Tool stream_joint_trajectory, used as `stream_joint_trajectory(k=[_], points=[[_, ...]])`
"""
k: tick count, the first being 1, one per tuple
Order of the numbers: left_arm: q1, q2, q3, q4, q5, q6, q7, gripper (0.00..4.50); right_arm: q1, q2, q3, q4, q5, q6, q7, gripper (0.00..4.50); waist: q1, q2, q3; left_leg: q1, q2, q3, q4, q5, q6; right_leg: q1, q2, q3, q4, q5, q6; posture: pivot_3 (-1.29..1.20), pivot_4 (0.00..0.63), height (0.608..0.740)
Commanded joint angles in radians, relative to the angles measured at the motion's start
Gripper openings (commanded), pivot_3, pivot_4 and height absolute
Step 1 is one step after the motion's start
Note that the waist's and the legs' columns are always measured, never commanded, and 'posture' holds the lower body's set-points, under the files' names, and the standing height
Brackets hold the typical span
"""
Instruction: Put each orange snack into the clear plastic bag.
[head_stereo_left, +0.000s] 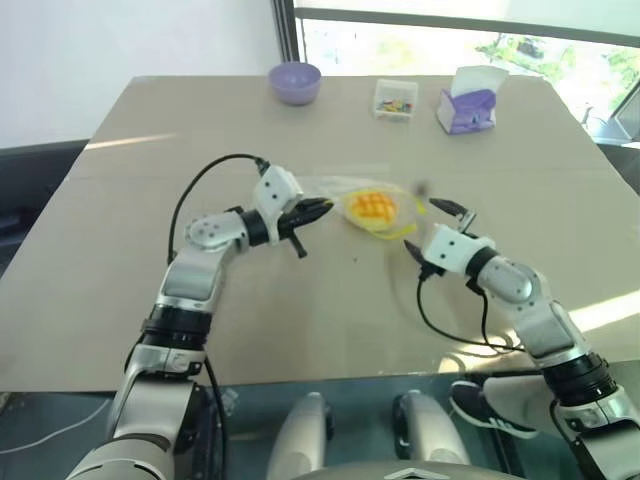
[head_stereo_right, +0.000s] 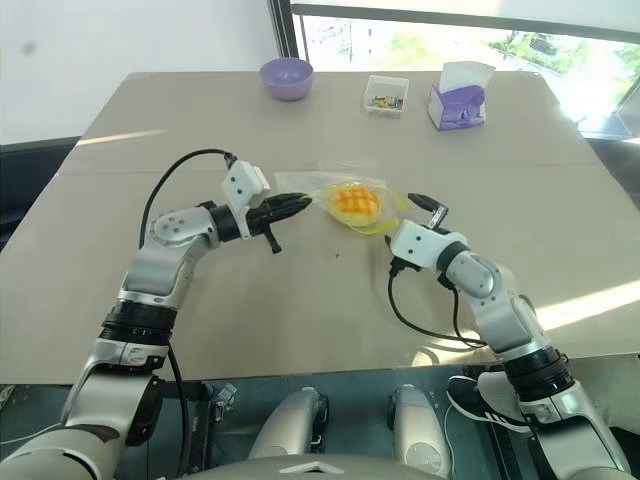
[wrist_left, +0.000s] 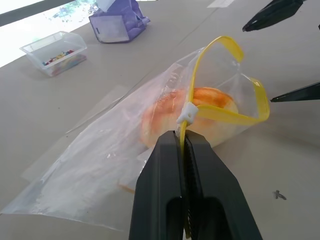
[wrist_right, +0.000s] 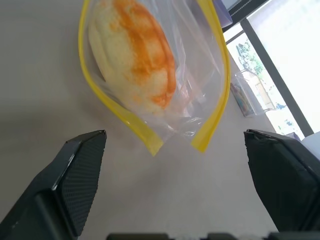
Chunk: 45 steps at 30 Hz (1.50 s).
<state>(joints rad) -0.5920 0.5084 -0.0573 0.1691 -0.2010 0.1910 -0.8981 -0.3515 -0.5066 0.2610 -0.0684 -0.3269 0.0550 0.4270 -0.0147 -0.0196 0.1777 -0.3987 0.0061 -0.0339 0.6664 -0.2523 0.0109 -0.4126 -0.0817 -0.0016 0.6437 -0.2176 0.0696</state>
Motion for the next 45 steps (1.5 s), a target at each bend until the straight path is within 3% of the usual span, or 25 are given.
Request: stream_joint_trajectory(k=[1, 9, 16, 19, 20, 21, 23, 25, 26, 28, 37, 45], points=[[-0.016, 0.001, 0.021, -0.063, -0.025, 0.005, 0.004, 0.0, -0.022, 0.007, 0.0, 0.026, -0.026, -0.035, -0.02, 4.46, 0.0, 0.0, 0.0, 0.0, 0.0, 0.0, 0.0, 0.0, 0.0, 0.0, 0.0, 0.0, 0.0, 0.0, 0.0, 0.0, 0.15, 0.737], [0.002, 0.0, 0.014, -0.096, -0.024, 0.011, -0.008, 0.0, -0.134, 0.063, 0.0, 0.208, -0.047, -0.103, -0.065, 4.46, -0.002, 0.0, 0.0, 0.0, 0.0, 0.0, 0.0, 0.0, 0.0, 0.0, 0.0, 0.0, 0.0, 0.0, 0.0, 0.0, 0.15, 0.737], [0.018, 0.016, 0.015, -0.104, -0.008, -0.005, -0.014, 0.0, -0.158, 0.045, -0.013, 0.236, -0.031, -0.162, -0.038, 4.46, -0.001, 0.0, 0.0, 0.0, 0.0, 0.0, 0.0, 0.0, 0.0, 0.0, 0.0, 0.0, -0.001, 0.0, 0.0, 0.0, 0.15, 0.737], [0.026, 0.022, 0.018, -0.108, -0.006, -0.01, -0.015, 0.0, -0.152, 0.04, -0.014, 0.225, -0.029, -0.176, -0.033, 3.65, -0.001, 0.0, 0.0, 0.0, 0.0, 0.0, 0.0, 0.0, 0.0, 0.0, 0.0, 0.0, -0.001, 0.0, 0.0, 0.0, 0.15, 0.737], [0.027, 0.023, 0.018, -0.108, -0.005, -0.012, -0.016, 0.0, -0.15, 0.039, -0.014, 0.22, -0.023, -0.176, -0.026, 3.04, -0.001, 0.0, 0.0, 0.0, 0.0, 0.0, 0.0, 0.0, 0.0, 0.0, 0.0, 0.0, -0.001, 0.0, 0.0, 0.0, 0.15, 0.737], [0.027, 0.024, 0.018, -0.107, -0.005, -0.013, -0.016, 0.0, -0.149, 0.038, -0.014, 0.217, -0.021, -0.177, -0.022, 2.9, -0.001, 0.0, 0.0, 0.0, 0.0, 0.0, 0.0, 0.0, 0.0, 0.0, 0.0, 0.0, -0.001, 0.0, 0.0, 0.0, 0.15, 0.737], [0.028, 0.026, 0.018, -0.106, -0.004, -0.015, -0.017, 0.0, -0.147, 0.033, -0.008, 0.21, -0.019, -0.183, -0.01, 2.2, -0.001, 0.0, 0.0, 0.0, 0.0, 0.0, 0.0, 0.0, 0.0, 0.0, 0.0, 0.0, -0.001, 0.0, 0.0, 0.0, 0.15, 0.737], [0.029, 0.029, 0.017, -0.103, -0.002, -0.021, -0.018, 0.0, -0.144, 0.028, -0.005, 0.209, -0.025, -0.191, -0.006, 1.12, -0.001, 0.0, 0.0, 0.0, 0.0, 0.0, 0.0, 0.0, 0.0, 0.0, 0.0, 0.0, 0.0, 0.0, 0.0, 0.0, 0.15, 0.737], [0.029, 0.03, 0.017, -0.102, -0.002, -0.023, -0.019, 0.0, -0.143, 0.025, -0.003, 0.21, -0.029, -0.195, -0.004, 1.0, -0.001, 0.0, 0.0, 0.0, 0.0, 0.0, 0.0, 0.0, 0.0, 0.0, 0.0, 0.0, -0.001, 0.0, 0.0, 0.0, 0.15, 0.737], [0.03, 0.033, 0.016, -0.1, 0.0, -0.028, -0.021, 0.0, -0.14, 0.022, -0.003, 0.208, -0.031, -0.2, 0.0, 0.05, -0.001, 0.0, 0.0, 0.0, 0.0, 0.0, 0.0, 0.0, 0.0, 0.0, 0.0, 0.0, -0.001, 0.0, 0.0, 0.0, 0.15, 0.737], [0.02, 0.042, 0.038, -0.076, -0.015, -0.058, -0.022, 0.0, -0.127, -0.007, -0.037, 0.162, -0.012, -0.184, 0.025, 0.05, -0.001, 0.0, 0.0, 0.0, 0.0, 0.0, 0.0, 0.0, 0.0, 0.0, 0.0, 0.0, -0.001, 0.0, 0.0, 0.0, 0.15, 0.737], [-0.121, 0.009, 0.126, 0.005, -0.111, 0.001, 0.032, 0.0, -0.248, -0.142, -0.177, 0.09, 0.024, -0.116, 0.05, 0.05, 0.001, 0.0, 0.001, -0.001, 0.0, 0.0, 0.001, 0.0, 0.0, 0.0, 0.0, 0.0, 0.0, 0.0, 0.0, 0.0, 0.15, 0.737]])
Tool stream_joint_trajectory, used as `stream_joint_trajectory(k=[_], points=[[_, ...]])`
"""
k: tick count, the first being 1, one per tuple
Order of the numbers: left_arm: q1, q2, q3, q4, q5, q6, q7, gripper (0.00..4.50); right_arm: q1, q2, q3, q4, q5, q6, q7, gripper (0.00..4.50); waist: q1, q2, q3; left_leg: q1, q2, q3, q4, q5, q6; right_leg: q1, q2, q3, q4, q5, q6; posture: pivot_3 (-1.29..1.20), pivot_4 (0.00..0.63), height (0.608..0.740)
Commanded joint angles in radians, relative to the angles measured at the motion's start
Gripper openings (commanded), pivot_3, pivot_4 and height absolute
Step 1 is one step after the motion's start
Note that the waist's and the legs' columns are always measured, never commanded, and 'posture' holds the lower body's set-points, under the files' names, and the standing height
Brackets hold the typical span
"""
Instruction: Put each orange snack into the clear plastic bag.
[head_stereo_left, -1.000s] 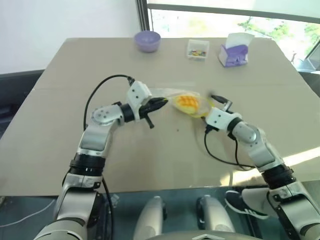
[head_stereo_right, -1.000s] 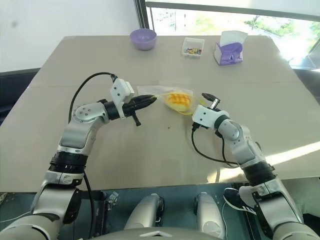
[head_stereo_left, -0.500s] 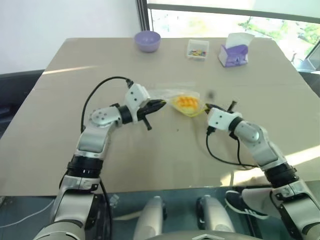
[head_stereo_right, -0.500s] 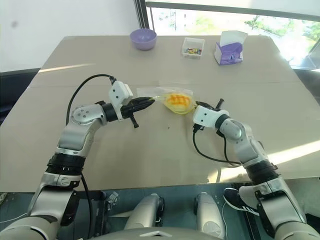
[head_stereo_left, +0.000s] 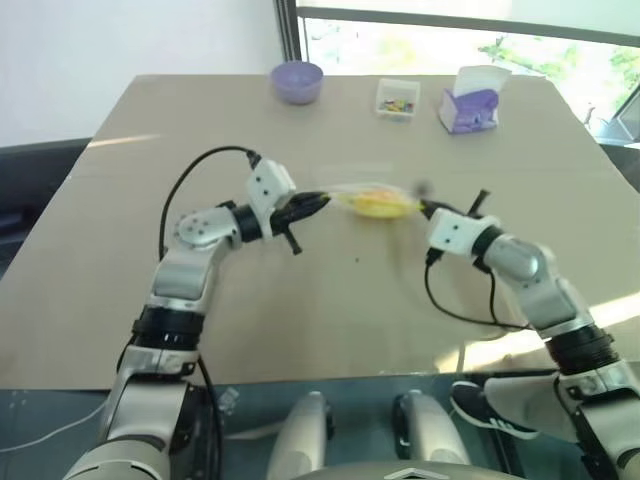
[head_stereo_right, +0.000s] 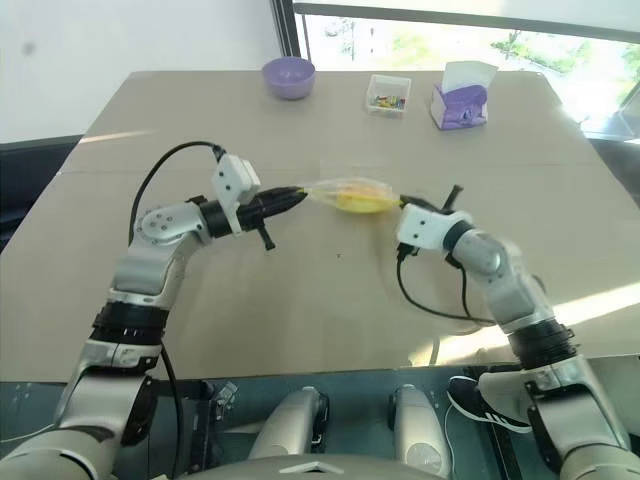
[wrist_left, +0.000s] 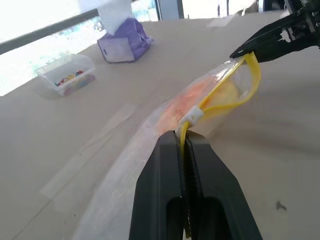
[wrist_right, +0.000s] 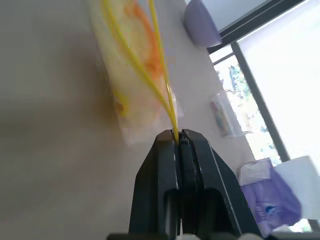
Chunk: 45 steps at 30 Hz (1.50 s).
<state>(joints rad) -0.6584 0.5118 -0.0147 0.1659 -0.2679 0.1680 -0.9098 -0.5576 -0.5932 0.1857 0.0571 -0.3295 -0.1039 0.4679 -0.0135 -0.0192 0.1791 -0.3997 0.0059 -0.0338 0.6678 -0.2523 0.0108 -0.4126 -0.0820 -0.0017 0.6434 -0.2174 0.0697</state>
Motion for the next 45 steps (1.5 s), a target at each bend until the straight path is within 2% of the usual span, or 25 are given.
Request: stream_joint_trajectory(k=[1, 7, 13, 15, 19, 25, 28, 30, 32, 36, 39, 45], points=[[-0.076, -0.003, 0.082, 0.024, -0.044, 0.027, 0.056, 0.0, -0.062, -0.066, -0.111, -0.034, 0.033, 0.051, 0.016, 0.05, 0.0, 0.0, 0.0, 0.0, 0.0, 0.0, 0.0, 0.0, 0.0, 0.0, 0.0, 0.0, 0.0, 0.0, 0.0, 0.0, 0.15, 0.737], [-0.19, -0.068, 0.056, 0.121, -0.057, 0.039, 0.079, 0.0, -0.144, -0.091, -0.094, 0.02, 0.07, 0.074, 0.073, 0.05, -0.002, 0.0, 0.0, 0.0, 0.0, 0.0, 0.0, 0.0, 0.0, 0.0, 0.0, 0.0, 0.0, 0.0, 0.0, 0.0, 0.15, 0.737], [-0.272, -0.115, 0.028, 0.266, 0.058, -0.177, 0.155, 0.0, -0.205, -0.114, -0.108, 0.116, 0.016, 0.005, -0.012, 0.05, 0.0, 0.0, 0.0, 0.0, -0.001, 0.001, 0.0, 0.0, 0.0, 0.0, -0.001, 0.0, -0.001, 0.0, 0.0, 0.0, 0.15, 0.737], [-0.212, -0.101, 0.005, 0.221, 0.074, -0.276, 0.095, 0.0, -0.136, -0.117, -0.124, 0.065, 0.019, -0.002, -0.034, 0.05, 0.0, 0.0, 0.0, 0.0, -0.001, 0.001, -0.001, 0.0, 0.0, 0.0, -0.001, 0.0, -0.001, 0.0, 0.0, 0.0, 0.15, 0.737], [-0.027, -0.054, -0.045, 0.102, 0.079, -0.325, -0.014, 0.0, 0.085, -0.086, -0.117, -0.084, 0.03, 0.055, -0.024, 0.05, -0.001, 0.0, -0.001, 0.0, 0.0, 0.003, -0.006, 0.001, -0.001, 0.0, -0.001, 0.001, -0.003, 0.0, 0.0, 0.0, 0.15, 0.737], [0.134, -0.023, -0.089, 0.047, 0.135, -0.393, -0.014, 0.0, 0.3, 0.003, -0.048, -0.22, 0.022, 0.176, 0.005, 0.05, 0.0, 0.0, -0.001, -0.001, -0.001, 0.005, -0.005, -0.002, 0.003, -0.004, -0.001, 0.004, -0.002, 0.0, 0.0, 0.0, 0.15, 0.737], [0.159, -0.024, -0.093, 0.023, 0.133, -0.377, -0.009, 0.0, 0.346, 0.024, -0.069, -0.266, 0.056, 0.222, 0.013, 0.87, 0.001, 0.0, -0.001, 0.001, 0.0, 0.004, -0.001, -0.002, 0.003, -0.001, -0.001, 0.004, -0.001, 0.0, 0.0, 0.0, 0.15, 0.737], [0.165, -0.022, -0.094, 0.013, 0.132, -0.368, -0.01, 0.0, 0.389, 0.038, -0.107, -0.34, 0.134, 0.286, 0.047, 1.78, 0.003, 0.0, -0.001, 0.002, 0.0, 0.003, 0.001, -0.002, 0.003, 0.002, -0.001, 0.003, 0.0, 0.0, 0.0, 0.0, 0.15, 0.737], [0.167, -0.023, -0.094, 0.007, 0.129, -0.357, -0.009, 0.0, 0.448, 0.007, -0.138, -0.416, 0.192, 0.327, 0.111, 2.54, 0.004, 0.0, -0.001, 0.002, -0.001, 0.003, 0.001, -0.002, 0.003, 0.002, -0.001, 0.003, 0.0, 0.0, 0.0, 0.0, 0.15, 0.737], [0.166, -0.025, -0.095, 0.0, 0.127, -0.342, -0.009, 0.0, 0.511, -0.064, -0.182, -0.56, 0.29, 0.382, 0.215, 2.54, 0.001, 0.0, -0.001, 0.001, -0.001, 0.002, 0.001, -0.002, 0.003, 0.002, -0.001, 0.002, -0.001, 0.0, 0.0, 0.0, 0.15, 0.737], [0.158, -0.029, -0.101, -0.004, 0.131, -0.331, -0.007, 0.0, 0.398, -0.023, -0.131, -0.613, 0.301, 0.428, 0.198, 2.54, -0.008, 0.0, -0.001, 0.003, 0.001, 0.002, 0.001, -0.002, 0.003, 0.002, 0.001, 0.003, 0.0, 0.0, 0.0, 0.0, 0.15, 0.737], [0.133, -0.039, -0.117, 0.0, 0.149, -0.317, -0.009, 0.0, 0.187, 0.06, 0.066, -0.497, 0.188, 0.396, 0.19, 2.54, -0.003, 0.0, -0.001, 0.003, 0.002, 0.0, 0.001, -0.002, 0.003, 0.002, 0.003, 0.001, 0.002, 0.0, 0.0, 0.0, 0.15, 0.737]])
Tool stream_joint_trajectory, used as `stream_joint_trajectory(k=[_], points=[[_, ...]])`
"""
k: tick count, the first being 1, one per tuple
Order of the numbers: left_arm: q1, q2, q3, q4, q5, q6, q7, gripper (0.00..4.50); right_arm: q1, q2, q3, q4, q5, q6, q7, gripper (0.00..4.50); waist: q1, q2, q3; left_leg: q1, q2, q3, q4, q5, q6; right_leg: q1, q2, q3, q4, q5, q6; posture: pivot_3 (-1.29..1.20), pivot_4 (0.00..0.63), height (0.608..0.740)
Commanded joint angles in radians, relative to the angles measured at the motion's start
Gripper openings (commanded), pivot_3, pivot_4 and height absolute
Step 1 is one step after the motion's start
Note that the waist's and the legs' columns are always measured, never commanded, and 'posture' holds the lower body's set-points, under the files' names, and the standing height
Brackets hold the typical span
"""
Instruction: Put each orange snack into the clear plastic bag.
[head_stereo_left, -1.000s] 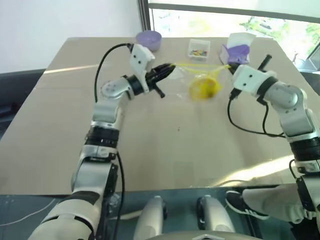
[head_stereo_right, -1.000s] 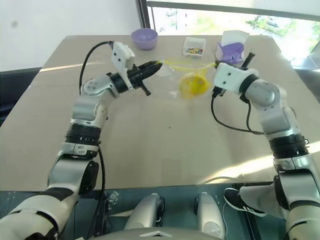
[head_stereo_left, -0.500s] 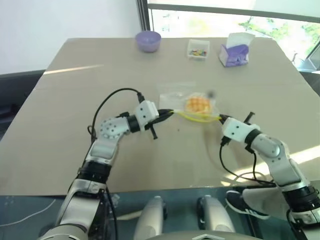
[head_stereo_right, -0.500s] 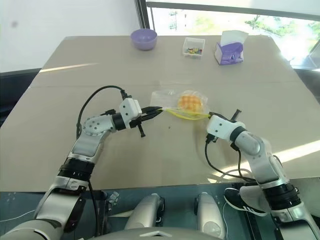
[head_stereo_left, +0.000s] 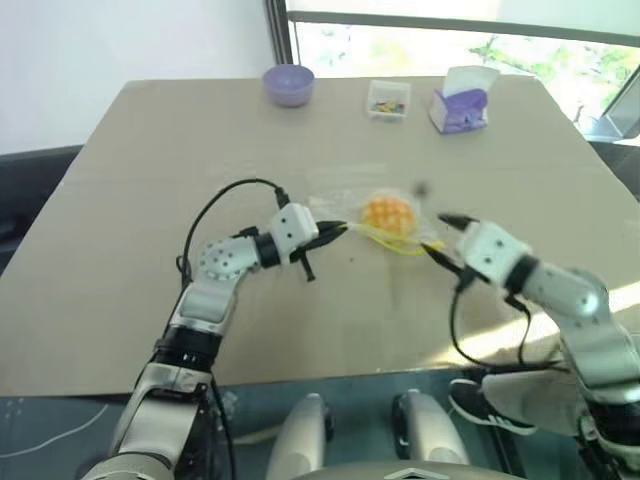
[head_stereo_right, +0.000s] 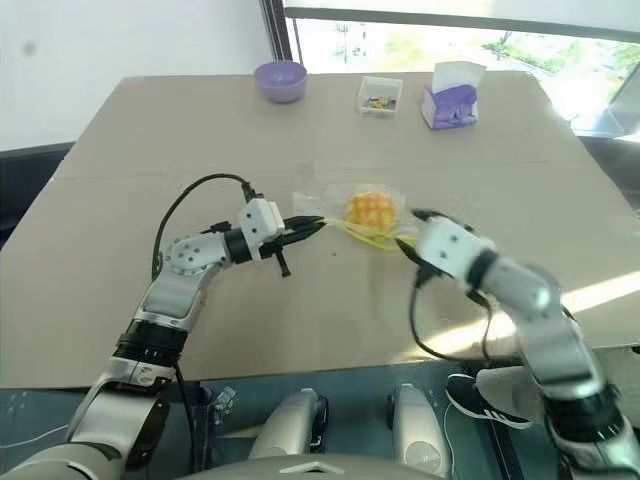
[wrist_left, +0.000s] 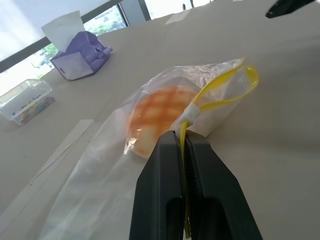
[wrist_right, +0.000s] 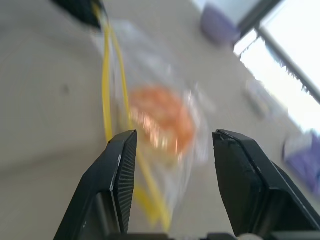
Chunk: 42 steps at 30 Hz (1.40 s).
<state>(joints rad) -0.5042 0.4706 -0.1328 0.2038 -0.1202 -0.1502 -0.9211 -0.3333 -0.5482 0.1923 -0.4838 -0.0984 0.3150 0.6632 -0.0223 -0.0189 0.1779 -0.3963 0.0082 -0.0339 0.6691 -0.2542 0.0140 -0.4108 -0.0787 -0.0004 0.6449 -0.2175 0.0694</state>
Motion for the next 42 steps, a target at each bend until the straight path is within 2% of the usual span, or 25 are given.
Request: stream_joint_trajectory(k=[1, 6, 14, 16, 18, 19, 37, 39, 42], points=[[-0.024, 0.001, 0.0, -0.037, 0.002, 0.001, 0.002, 0.0, -0.06, 0.024, 0.079, 0.07, -0.056, -0.033, -0.007, 2.54, 0.009, 0.0, 0.0, -0.001, 0.0, 0.0, 0.0, 0.0, 0.0, 0.0, 0.0, 0.0, -0.001, 0.0, 0.0, 0.0, 0.15, 0.737], [-0.032, 0.0, 0.0, -0.039, -0.003, 0.011, -0.004, 0.0, -0.17, 0.084, 0.151, 0.177, -0.076, -0.064, 0.012, 2.54, 0.011, 0.0, 0.0, -0.003, -0.003, 0.002, 0.0, 0.0, 0.0, 0.0, -0.003, 0.001, -0.003, 0.0, 0.0, 0.0, 0.15, 0.737], [-0.035, 0.002, 0.0, -0.042, -0.004, 0.012, -0.015, 0.0, -0.241, 0.148, 0.211, 0.282, -0.115, -0.114, 0.004, 2.54, 0.007, 0.0, 0.0, -0.002, -0.002, 0.001, 0.0, 0.0, 0.0, -0.001, -0.003, -0.001, -0.002, 0.0, 0.0, 0.0, 0.15, 0.737], [-0.036, 0.002, 0.0, -0.042, -0.003, 0.012, -0.016, 0.0, -0.255, 0.161, 0.215, 0.307, -0.125, -0.124, -0.002, 1.92, 0.007, 0.0, 0.0, -0.002, -0.002, 0.0, 0.0, 0.0, 0.0, -0.001, -0.002, -0.001, -0.002, 0.0, 0.0, 0.0, 0.15, 0.737], [-0.036, 0.003, -0.001, -0.043, -0.003, 0.012, -0.017, 0.0, -0.265, 0.169, 0.218, 0.324, -0.137, -0.136, -0.006, 0.91, 0.007, 0.0, 0.0, -0.002, -0.002, 0.0, 0.0, 0.0, 0.0, -0.001, -0.002, -0.001, -0.002, 0.0, 0.0, 0.0, 0.15, 0.737], [-0.035, 0.004, -0.001, -0.044, -0.003, 0.012, -0.019, 0.0, -0.268, 0.173, 0.219, 0.328, -0.142, -0.139, -0.007, 0.58, 0.008, 0.0, 0.0, -0.002, -0.002, 0.0, 0.0, 0.0, 0.0, -0.001, -0.002, -0.001, -0.002, 0.0, 0.0, 0.0, 0.15, 0.737], [-0.038, 0.006, 0.001, -0.042, -0.003, 0.013, -0.018, 0.0, -0.278, 0.191, 0.21, 0.338, -0.17, -0.15, 0.0, 0.58, 0.008, 0.0, 0.0, -0.002, -0.002, 0.0, 0.0, 0.0, 0.0, -0.001, -0.002, -0.001, -0.002, 0.0, 0.0, 0.0, 0.15, 0.737], [-0.038, 0.006, 0.002, -0.041, -0.003, 0.012, -0.018, 0.0, -0.278, 0.191, 0.209, 0.338, -0.17, -0.148, 0.002, 0.05, 0.008, 0.0, 0.0, -0.002, -0.002, 0.0, 0.0, 0.0, 0.0, -0.001, -0.002, -0.001, -0.002, 0.0, 0.0, 0.0, 0.15, 0.737], [-0.038, 0.004, 0.002, -0.042, -0.003, 0.013, -0.016, 0.0, -0.277, 0.188, 0.21, 0.341, -0.173, -0.149, 0.005, 0.01, 0.008, 0.0, 0.0, -0.002, -0.002, 0.0, 0.0, 0.0, 0.0, -0.001, -0.002, -0.001, -0.002, 0.0, 0.0, 0.0, 0.15, 0.737]])
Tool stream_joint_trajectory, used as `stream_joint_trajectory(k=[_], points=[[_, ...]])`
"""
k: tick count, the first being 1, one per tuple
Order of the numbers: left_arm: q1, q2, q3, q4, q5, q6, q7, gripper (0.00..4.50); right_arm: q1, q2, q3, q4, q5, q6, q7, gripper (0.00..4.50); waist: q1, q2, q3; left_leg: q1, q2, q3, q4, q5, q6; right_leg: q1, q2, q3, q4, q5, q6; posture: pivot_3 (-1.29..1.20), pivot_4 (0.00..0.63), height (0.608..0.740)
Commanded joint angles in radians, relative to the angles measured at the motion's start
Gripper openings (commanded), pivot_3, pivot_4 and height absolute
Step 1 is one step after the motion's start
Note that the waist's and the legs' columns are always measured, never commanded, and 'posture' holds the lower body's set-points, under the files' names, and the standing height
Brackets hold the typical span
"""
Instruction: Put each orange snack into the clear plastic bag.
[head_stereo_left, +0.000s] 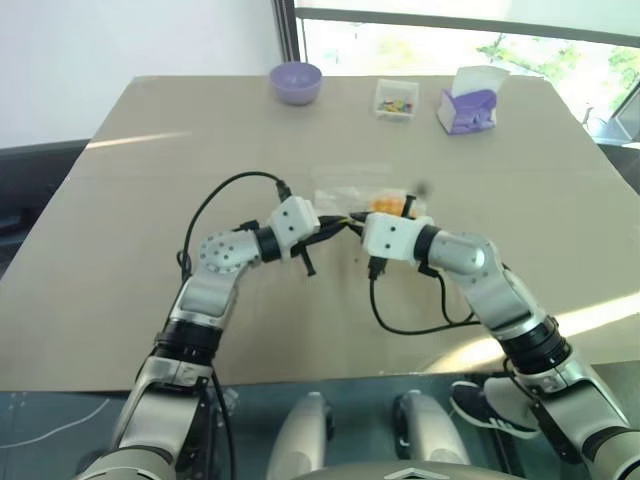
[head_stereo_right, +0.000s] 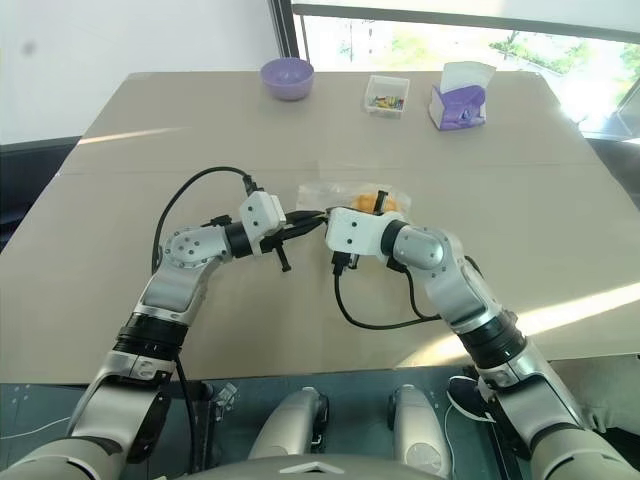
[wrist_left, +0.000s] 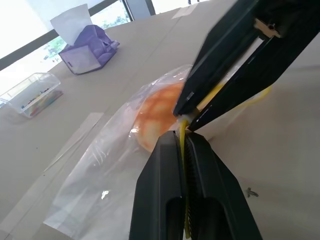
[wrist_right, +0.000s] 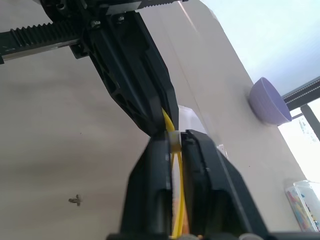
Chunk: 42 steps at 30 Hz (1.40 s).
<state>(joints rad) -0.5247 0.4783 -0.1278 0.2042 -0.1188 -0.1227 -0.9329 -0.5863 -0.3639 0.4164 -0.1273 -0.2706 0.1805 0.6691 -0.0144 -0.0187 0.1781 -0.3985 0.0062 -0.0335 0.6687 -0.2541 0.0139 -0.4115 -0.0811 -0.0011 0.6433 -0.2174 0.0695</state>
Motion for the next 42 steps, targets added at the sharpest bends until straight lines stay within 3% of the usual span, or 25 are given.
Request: stream_joint_trajectory(k=[1, 9, 42], points=[[-0.017, -0.004, -0.003, -0.042, -0.005, -0.015, -0.004, 0.0, -0.024, 0.002, -0.014, -0.015, -0.002, -0.016, 0.0, 0.01, 0.0, 0.0, 0.0, 0.0, 0.0, 0.0, 0.0, 0.0, 0.0, 0.0, 0.0, 0.0, 0.0, 0.0, 0.0, 0.0, 0.15, 0.737], [-0.011, 0.001, 0.005, -0.03, -0.006, -0.019, -0.002, 0.0, -0.012, -0.019, -0.02, -0.015, -0.022, -0.016, -0.005, 0.01, 0.0, 0.0, 0.0, 0.0, 0.0, 0.0, 0.0, 0.0, 0.0, 0.0, 0.0, 0.0, 0.0, 0.0, 0.0, 0.0, 0.15, 0.737], [0.001, 0.045, 0.042, 0.019, -0.026, -0.063, -0.041, 0.0, 0.276, -0.294, -0.203, -0.106, -0.038, 0.024, -0.047, 0.01, 0.001, 0.0, 0.0, 0.0, 0.0, 0.0, 0.0, 0.0, 0.0, 0.0, 0.0, 0.0, 0.0, 0.0, 0.0, 0.0, 0.15, 0.737]])
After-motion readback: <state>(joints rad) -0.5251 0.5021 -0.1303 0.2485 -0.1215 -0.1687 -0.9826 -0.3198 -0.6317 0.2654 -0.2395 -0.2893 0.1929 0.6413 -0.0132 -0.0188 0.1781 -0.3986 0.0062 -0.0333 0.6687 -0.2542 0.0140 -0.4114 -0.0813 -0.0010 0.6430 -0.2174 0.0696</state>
